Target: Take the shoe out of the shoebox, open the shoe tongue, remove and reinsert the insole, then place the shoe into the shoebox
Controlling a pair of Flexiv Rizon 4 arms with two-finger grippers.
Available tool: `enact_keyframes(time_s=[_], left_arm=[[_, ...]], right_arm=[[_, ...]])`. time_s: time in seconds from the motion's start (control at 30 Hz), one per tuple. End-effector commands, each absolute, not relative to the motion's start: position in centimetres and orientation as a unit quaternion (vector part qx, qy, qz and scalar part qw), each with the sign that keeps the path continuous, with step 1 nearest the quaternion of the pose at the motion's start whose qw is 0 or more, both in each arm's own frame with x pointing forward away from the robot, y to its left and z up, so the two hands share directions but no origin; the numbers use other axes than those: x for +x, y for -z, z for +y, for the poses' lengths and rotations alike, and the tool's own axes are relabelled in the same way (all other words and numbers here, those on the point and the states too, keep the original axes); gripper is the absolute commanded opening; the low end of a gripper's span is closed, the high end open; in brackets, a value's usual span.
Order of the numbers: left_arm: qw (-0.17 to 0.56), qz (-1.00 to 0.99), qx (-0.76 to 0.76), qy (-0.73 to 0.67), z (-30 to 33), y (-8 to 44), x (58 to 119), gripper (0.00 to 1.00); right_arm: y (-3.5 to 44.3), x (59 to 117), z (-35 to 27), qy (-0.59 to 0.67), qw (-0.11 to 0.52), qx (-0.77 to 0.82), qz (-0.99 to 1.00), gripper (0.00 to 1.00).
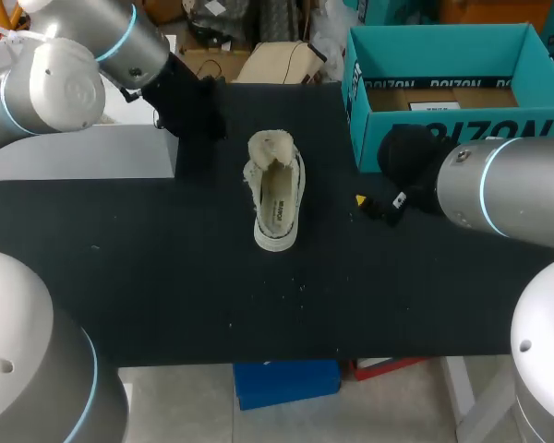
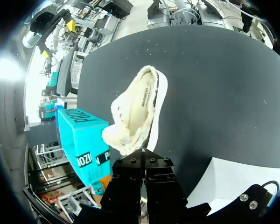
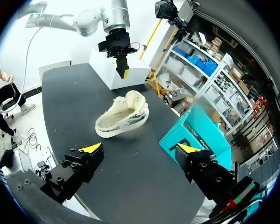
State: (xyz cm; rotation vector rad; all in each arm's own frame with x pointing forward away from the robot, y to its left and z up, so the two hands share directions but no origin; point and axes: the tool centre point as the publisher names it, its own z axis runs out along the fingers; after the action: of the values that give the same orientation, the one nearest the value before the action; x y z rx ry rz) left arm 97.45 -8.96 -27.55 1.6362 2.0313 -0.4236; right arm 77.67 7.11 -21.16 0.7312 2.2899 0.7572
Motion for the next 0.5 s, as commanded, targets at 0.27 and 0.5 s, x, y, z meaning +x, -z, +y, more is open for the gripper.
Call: enact_keyframes(time_s=[0.27,0.5], left_arm=[[0.211,0.759,0.601,0.133,-11.7,29.4,105.3,0.0],[0.193,0.748,0.619,0.144,-14.8,31.3,107.2,0.0]], right_arm=[[21.3,77.6,7.1,-0.287,0.306,0.277,0.865,1.0],[21.3,77.6,7.1,-0.287,0.306,0.277,0.865,1.0]])
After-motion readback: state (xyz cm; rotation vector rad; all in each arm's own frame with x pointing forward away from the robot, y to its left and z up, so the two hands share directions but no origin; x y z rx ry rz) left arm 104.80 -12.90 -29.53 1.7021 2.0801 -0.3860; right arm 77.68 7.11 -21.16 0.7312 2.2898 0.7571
